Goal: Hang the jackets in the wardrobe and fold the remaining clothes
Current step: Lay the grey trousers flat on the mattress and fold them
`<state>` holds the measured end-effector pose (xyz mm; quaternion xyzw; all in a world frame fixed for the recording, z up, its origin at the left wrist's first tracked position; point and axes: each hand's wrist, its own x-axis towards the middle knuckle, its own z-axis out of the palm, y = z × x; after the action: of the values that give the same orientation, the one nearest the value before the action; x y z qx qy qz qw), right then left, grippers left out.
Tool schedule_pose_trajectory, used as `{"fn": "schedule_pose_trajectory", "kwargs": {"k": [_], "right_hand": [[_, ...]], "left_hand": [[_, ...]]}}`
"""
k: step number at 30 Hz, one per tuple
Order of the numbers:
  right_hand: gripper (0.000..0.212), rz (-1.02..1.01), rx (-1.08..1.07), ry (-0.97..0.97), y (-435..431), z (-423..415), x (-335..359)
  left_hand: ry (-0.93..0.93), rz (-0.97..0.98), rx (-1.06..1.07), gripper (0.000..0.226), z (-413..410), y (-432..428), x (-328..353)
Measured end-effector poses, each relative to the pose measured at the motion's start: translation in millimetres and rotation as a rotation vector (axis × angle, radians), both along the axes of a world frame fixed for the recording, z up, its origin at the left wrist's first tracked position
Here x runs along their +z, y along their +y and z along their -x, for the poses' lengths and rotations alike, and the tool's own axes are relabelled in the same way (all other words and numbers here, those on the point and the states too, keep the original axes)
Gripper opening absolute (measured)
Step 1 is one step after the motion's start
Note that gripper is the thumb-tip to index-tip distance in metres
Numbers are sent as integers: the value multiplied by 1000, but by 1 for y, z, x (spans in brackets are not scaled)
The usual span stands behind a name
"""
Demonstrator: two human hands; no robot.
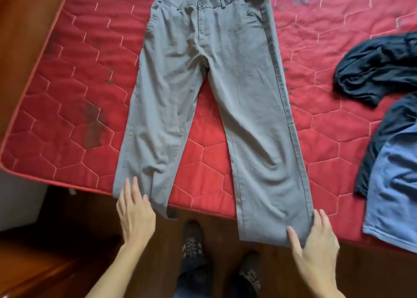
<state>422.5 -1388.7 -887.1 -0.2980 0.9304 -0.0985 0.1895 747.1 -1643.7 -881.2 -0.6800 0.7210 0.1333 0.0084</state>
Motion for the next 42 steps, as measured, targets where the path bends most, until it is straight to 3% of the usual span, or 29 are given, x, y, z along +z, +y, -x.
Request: {"fn": "schedule_pose_trajectory", "kwargs": {"k": [4, 7, 14, 18, 22, 25, 27, 28, 31, 34, 38, 42], "right_hand": [[82, 9, -83, 14, 5, -9, -1], [65, 65, -36, 32, -11, -16, 2], [29, 312, -12, 53, -38, -60, 40], [19, 496, 8, 99, -48, -64, 82], [20, 597, -63, 52, -51, -62, 109], [11, 326, -193, 10, -39, -62, 91], [40, 102, -211, 37, -27, -68, 74], [47, 83, -180, 57, -21, -72, 67], [50, 152, -106, 17, -17, -87, 69], [64, 337, -236, -280, -28, -96, 92], [48, 521, -407, -286, -37, -89, 118], [26, 493, -474, -348, -28, -92, 114]], "left_hand": [[151, -97, 194, 76, -38, -39, -10], [167, -61, 258, 81, -46, -62, -8], [525, -410, 273, 30, -57, -57, 23], [796, -487, 284, 21, -51, -42, 55], [929, -591, 217, 24, -57, -35, 85], [896, -821, 243, 50, -72, -25, 87], [777, -973, 267, 73, -82, -16, 78], [749, -1025, 299, 77, -85, -11, 74], [783, -1120, 404, 77, -84, 4, 71], [874, -1177, 411, 63, -78, 12, 79], [1099, -1194, 541, 33, -72, 5, 98], [1016, -1227, 523, 36, -73, 9, 103]]}}
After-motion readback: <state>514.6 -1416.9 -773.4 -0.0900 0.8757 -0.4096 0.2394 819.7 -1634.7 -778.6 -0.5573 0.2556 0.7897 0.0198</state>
